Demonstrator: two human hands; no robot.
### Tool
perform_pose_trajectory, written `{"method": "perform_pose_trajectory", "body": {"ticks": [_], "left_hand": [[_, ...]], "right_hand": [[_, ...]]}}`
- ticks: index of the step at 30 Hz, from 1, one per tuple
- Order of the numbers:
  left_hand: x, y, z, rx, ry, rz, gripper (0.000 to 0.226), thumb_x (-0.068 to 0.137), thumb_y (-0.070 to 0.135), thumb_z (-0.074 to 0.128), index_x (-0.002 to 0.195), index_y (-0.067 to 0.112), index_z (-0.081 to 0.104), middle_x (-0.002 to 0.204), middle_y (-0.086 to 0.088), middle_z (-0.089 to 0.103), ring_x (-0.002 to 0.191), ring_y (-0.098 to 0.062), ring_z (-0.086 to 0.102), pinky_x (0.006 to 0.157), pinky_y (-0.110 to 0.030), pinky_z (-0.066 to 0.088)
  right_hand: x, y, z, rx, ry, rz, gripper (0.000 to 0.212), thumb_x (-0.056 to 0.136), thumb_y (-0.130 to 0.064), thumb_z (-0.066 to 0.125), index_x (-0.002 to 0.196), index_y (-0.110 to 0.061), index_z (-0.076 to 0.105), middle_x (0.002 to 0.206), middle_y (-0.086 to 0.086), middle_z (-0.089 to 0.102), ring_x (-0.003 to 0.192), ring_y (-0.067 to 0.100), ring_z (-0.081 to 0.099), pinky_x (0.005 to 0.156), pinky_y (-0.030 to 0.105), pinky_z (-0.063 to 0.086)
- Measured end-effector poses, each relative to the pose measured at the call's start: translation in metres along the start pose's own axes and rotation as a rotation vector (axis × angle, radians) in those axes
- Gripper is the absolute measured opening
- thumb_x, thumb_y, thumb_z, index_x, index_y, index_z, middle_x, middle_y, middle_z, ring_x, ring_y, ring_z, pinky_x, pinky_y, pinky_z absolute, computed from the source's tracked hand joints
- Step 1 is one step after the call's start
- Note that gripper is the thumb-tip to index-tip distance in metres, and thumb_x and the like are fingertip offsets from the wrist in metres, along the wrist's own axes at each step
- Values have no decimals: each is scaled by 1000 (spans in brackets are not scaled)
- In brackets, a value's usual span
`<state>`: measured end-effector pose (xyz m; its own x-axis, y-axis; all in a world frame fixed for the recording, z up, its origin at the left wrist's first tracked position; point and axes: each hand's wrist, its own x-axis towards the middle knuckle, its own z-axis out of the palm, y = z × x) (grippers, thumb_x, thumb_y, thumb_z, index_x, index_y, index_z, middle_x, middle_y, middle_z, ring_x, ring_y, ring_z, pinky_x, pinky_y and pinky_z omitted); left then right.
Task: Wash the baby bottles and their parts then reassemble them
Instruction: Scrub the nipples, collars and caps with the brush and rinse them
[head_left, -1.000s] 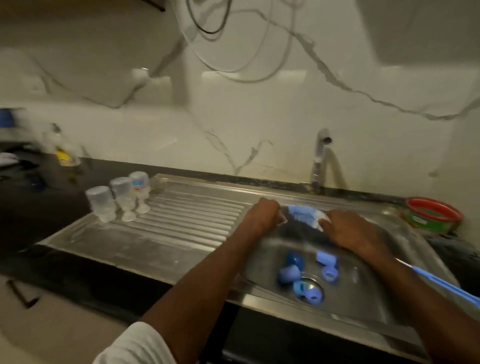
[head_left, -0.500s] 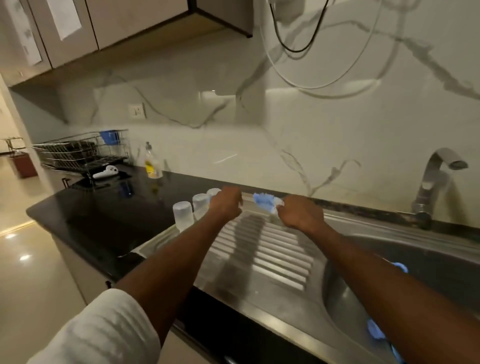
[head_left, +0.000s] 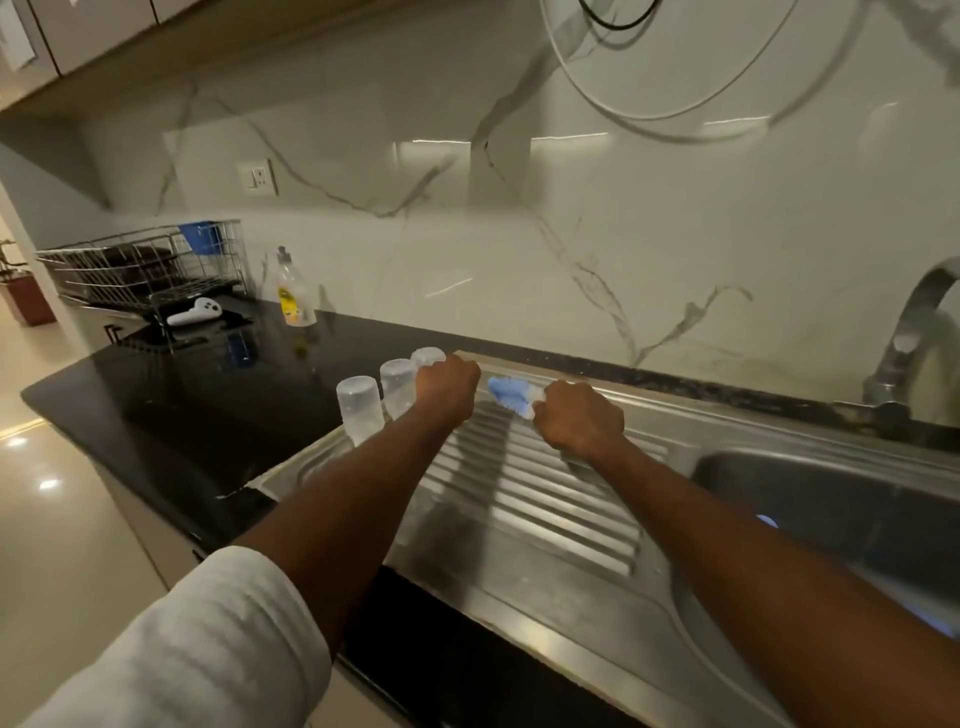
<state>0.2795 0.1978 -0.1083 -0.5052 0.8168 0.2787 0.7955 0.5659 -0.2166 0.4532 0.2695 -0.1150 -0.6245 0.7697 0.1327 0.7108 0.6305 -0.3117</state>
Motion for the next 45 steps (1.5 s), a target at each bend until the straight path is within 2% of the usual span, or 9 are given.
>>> {"method": "perform_pose_trajectory", "body": {"ticks": [7,10,13,17,23,28,35,42,45], "left_hand": [[-2,9,-12,-31,18,22,36,92,17,65,128,18,58,130,-6,59,119,-27,61,93,-40,49],[0,21,-32,-191,48,53,35,92,33,65,126,27,61,129,-6,60,120,-29,59,94,-43,48],[-8,62,-40,-378,215,141,20,92,39,59,108,29,66,111,-2,67,107,-28,63,82,-41,53],[-41,138,-39,-312,142,335,21,92,42,58,108,30,66,116,0,67,109,-27,63,85,-41,52],[-61,236,-72,-624,231,349,14,90,42,60,98,33,66,97,10,70,93,-17,66,79,-39,57],[-86,311,-61,-509,-11,513,28,89,47,58,106,29,71,104,0,70,97,-24,67,86,-39,54],[-106,388,-19,-281,-489,947,29,82,28,78,110,32,72,114,7,71,100,-16,65,90,-33,52],[-106,422,-3,-338,-456,998,16,81,29,77,94,35,70,102,11,70,92,-15,64,93,-41,55],[-116,414,4,-224,-502,1056,20,78,38,80,94,36,69,105,13,69,96,-14,63,84,-31,51]], "right_hand": [[-16,21,-13,21,11,24,43,97,-57,43,122,-29,64,122,-2,66,110,24,64,83,37,50],[-37,40,-41,46,39,36,49,97,-58,41,130,-28,61,131,2,64,113,27,63,91,40,52],[-70,72,-70,31,150,60,39,102,-41,42,129,-21,62,129,5,65,114,30,62,84,34,45],[-119,132,-77,-92,123,130,33,96,-39,52,122,-22,65,127,7,66,116,30,63,89,37,49],[-160,206,-116,-157,280,249,27,95,-34,54,116,-23,67,115,7,70,103,31,67,72,36,45],[-190,263,-116,-134,136,290,32,97,-43,57,115,-19,69,120,7,69,106,27,65,85,37,51],[-205,319,-88,-272,-2,393,29,98,-26,53,123,-18,66,130,4,66,115,24,62,86,32,45],[-199,339,-92,-310,-29,486,31,97,-27,56,124,-16,66,130,5,65,116,26,63,91,35,49],[-199,341,-90,-332,-81,493,33,96,-21,58,128,-16,63,131,5,64,118,26,62,94,37,50]]}}
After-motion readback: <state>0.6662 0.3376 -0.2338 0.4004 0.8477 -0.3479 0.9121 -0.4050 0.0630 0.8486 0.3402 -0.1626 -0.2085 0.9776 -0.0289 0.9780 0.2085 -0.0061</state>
